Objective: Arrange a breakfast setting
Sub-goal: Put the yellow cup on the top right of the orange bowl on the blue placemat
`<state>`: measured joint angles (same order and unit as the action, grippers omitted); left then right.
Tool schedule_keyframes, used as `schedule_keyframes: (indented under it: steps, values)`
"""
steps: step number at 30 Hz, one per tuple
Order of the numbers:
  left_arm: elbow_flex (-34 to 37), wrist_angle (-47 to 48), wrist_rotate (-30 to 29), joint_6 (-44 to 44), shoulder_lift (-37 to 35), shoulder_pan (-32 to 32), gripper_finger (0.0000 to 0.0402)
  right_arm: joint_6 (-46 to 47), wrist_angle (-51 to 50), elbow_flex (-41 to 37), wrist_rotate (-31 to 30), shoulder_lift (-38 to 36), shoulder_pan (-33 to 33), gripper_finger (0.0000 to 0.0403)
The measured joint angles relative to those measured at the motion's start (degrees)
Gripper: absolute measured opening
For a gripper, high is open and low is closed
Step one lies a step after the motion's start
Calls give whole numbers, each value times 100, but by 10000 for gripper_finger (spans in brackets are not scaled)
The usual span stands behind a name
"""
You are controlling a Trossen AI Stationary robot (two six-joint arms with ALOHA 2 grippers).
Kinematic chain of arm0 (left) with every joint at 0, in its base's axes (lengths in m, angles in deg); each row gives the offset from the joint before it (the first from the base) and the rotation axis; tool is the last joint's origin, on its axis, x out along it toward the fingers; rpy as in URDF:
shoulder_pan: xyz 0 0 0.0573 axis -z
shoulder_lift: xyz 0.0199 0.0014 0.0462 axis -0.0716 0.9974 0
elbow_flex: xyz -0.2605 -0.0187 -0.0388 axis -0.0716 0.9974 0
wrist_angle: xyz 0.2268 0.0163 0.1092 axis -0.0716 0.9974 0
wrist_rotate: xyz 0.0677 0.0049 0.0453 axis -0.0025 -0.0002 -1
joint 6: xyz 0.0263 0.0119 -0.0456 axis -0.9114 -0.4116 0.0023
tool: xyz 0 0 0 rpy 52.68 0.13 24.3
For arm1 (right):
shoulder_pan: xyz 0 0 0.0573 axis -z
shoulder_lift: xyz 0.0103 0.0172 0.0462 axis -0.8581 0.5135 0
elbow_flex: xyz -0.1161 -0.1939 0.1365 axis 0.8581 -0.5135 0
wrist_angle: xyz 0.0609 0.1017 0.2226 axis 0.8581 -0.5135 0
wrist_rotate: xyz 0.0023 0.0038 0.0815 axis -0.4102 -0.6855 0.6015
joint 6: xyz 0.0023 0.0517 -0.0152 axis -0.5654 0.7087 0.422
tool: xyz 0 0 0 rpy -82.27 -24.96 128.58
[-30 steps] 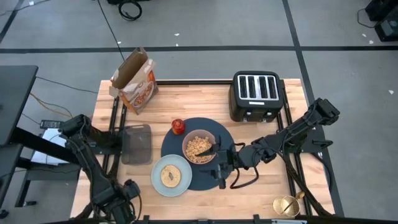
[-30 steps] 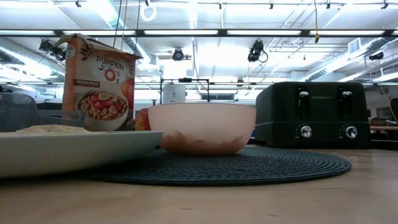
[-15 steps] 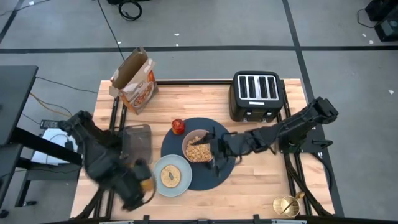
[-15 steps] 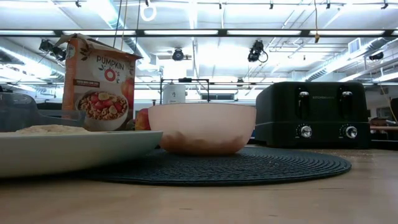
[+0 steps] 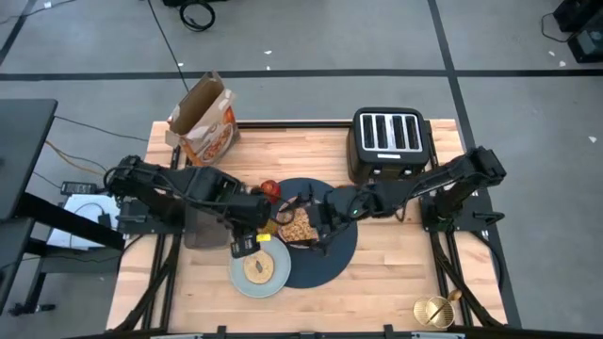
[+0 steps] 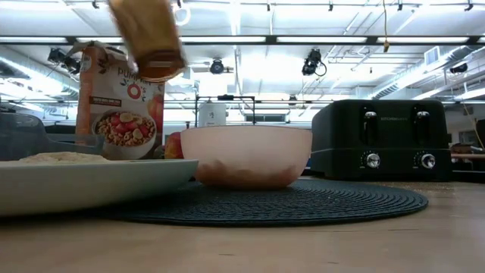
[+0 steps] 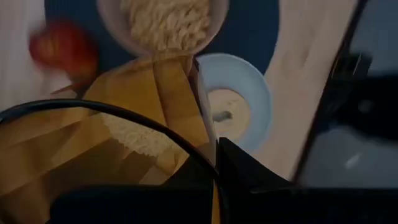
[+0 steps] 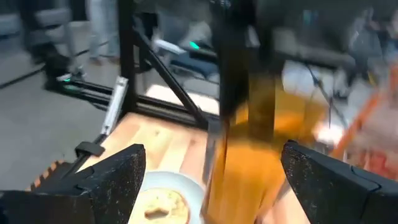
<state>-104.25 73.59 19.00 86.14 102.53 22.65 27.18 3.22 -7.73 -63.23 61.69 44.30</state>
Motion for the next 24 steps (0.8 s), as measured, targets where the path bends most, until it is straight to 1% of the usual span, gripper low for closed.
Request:
schedule_keyframes:
  steps: [1, 4, 7, 8, 11, 14, 16, 18, 20, 22, 24]
  values:
    - [0, -24, -1, -505, 0, -29, 14, -250, -192, 160, 165, -66, 28, 376]
    - [0, -2, 87, -1972, 1, -118, 14, -803, -1294, 830, 605, -182, 172, 374]
    - [0, 38, 256, -3644, 2, -209, 14, -1579, -2790, 1539, 741, -158, 284, 373]
    - [0, 36, 258, -4171, 2, -227, 14, -1911, -3115, 1751, 776, -136, 319, 373]
    - [0, 43, 250, -5517, 2, -337, 14, -2767, -3932, 2240, 938, -129, 390, 373]
    - [0, 41, 266, -6823, 2, -472, 14, -3410, -4518, 2408, 1230, -112, 463, 373]
    - [0, 31, 257, -7450, 2, -566, 14, -3874, -4723, 2408, 1267, -100, 488, 373]
    - [0, 2, 244, -7805, 2, -654, 14, -4375, -4910, 2408, 1186, -98, 493, 373]
    - [-9, -7, 209, -8111, 82, -739, 14, -4706, -4850, 2408, 1004, -98, 487, 371]
    - [-2, 6, 43, -8438, 204, -775, 14, -4823, -4812, 2408, 917, -98, 512, 364]
    - [0, -10, -311, -8717, 319, -788, 14, -4569, -4877, 2410, 897, -98, 589, 355]
